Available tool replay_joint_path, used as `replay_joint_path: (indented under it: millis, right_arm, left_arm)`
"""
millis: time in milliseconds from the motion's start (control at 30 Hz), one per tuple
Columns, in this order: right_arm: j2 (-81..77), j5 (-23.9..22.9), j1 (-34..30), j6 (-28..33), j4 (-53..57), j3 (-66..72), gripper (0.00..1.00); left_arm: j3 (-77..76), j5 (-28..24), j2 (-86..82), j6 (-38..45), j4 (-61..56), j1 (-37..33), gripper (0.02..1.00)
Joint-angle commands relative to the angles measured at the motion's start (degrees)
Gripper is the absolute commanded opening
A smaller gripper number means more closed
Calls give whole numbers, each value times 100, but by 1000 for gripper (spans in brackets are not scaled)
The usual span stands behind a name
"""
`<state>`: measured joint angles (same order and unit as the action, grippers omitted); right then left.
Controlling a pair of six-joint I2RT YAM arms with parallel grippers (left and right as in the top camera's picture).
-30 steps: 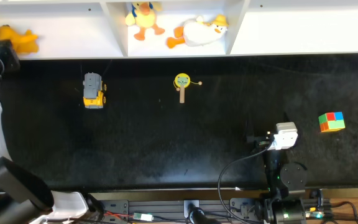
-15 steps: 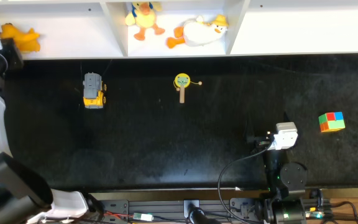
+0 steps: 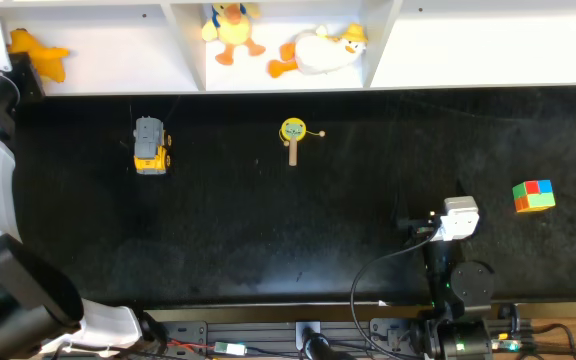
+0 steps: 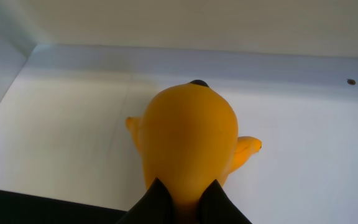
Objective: Store Toys
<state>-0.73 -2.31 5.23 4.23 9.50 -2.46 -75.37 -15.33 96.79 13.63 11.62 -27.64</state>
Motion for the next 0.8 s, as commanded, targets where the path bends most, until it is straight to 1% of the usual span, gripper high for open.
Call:
replay_joint_path:
  millis: [33,133,167,200,300,333,400,433,467,533,600,667,700,733,800]
  right_arm:
    - [48,35,-37,-42,-31,-4,993]
    - [48,35,-37,-42,-31,-4,996]
    - [48,35,-37,-42,-31,-4,996]
    - [48,35,-37,-42,-31,-4,996]
    - [48,35,-37,-42,-31,-4,996]
    - [48,35,-37,-42,-31,-4,996]
    - [48,35,-37,-42,-31,-4,996]
    - [48,35,-37,-42,-31,-4,996]
    - [48,35,-37,-42,-31,-4,993]
    - [48,35,-37,-42,-31,-4,996]
    - [48,35,-37,-42,-31,-4,996]
    - [48,35,-37,-42,-31,-4,996]
    - [48,35,-37,-42,-31,-4,993]
    - [48,35,-37,-42,-31,-4,996]
    - [48,35,-37,-42,-31,-4,996]
  left_arm:
    - [-90,111,140,-66,-22,68,88]
    - [-90,111,140,-66,-24,66,97]
    - [-90,109,140,-66,-24,68,126]
    - [-90,109,140,-63,-26,68,165]
    - [-90,109,140,-63,-63,68,386]
    - [-90,111,140,-63,-81,72,439]
    - [-90,109,140,-63,-133,72,503]
    - [-90,109,140,-63,-153,72,509]
    - [-90,109,140,-63,-192,72,542]
    - [-87,107,140,-63,-221,72,551]
    - [-90,107,140,-63,-240,72,623]
    - [-87,107,140,-63,-236,72,763]
    - [-87,107,140,-63,-232,72,890]
    - [-87,107,140,-63,-229,72,993]
    - [-87,107,138,-63,-236,72,998]
